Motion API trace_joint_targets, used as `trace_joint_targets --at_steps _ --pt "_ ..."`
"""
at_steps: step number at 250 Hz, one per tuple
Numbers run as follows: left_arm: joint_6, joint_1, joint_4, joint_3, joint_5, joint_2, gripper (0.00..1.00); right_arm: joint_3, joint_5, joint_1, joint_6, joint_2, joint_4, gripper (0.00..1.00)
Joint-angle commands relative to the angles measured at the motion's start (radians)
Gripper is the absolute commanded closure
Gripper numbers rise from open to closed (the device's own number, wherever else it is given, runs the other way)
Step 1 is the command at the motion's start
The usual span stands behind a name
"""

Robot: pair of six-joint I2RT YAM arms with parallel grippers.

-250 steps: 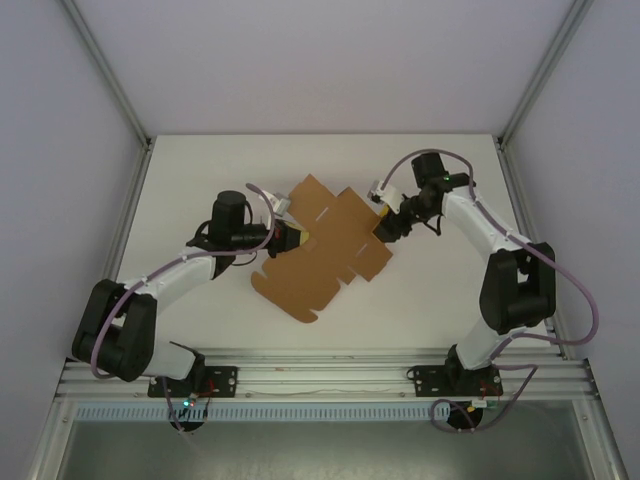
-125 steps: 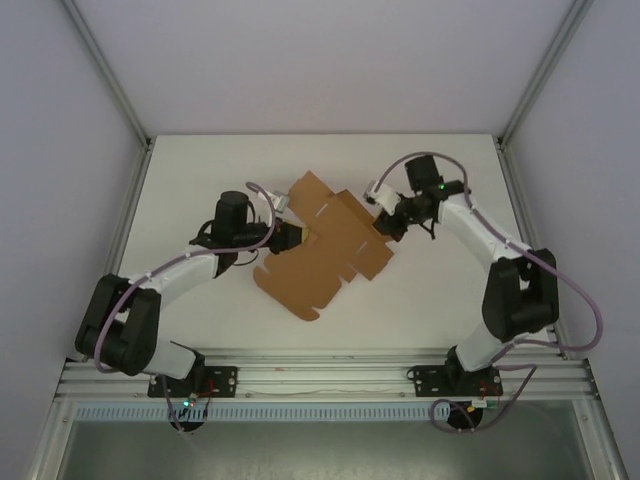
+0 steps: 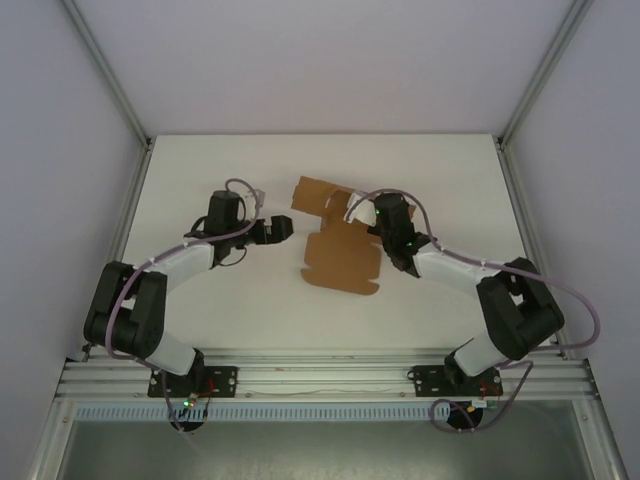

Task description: Assemble paper box

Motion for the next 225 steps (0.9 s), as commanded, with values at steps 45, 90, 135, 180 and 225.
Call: trace_joint_targets --at_steps 45,90,135,180,225 --pt "0.048 0.022 -0.091 0.132 -0.096 -0.028 0.00 -0.025 0.111 0.056 -0.303 0.091 0.419 1.00" --pt "0.152 0.037 -0.043 0.186 -0.007 -0.011 0.01 -0.007 0.144 0.065 -0.385 0.139 0.447 1.00" --pt "0.442 0.034 -0.148 0.320 0.110 0.103 0.04 -0.008 0.120 0.082 -0.370 0.150 0.436 1.00" --pt "0.653 0.024 -0.467 0.626 0.208 0.319 0.11 0.003 0.109 0.086 -0.357 0.155 0.390 1.00" --pt "0.783 -0.004 -0.708 0.829 0.212 0.468 0.29 0.031 0.123 0.086 -0.321 0.150 0.321 1.00"
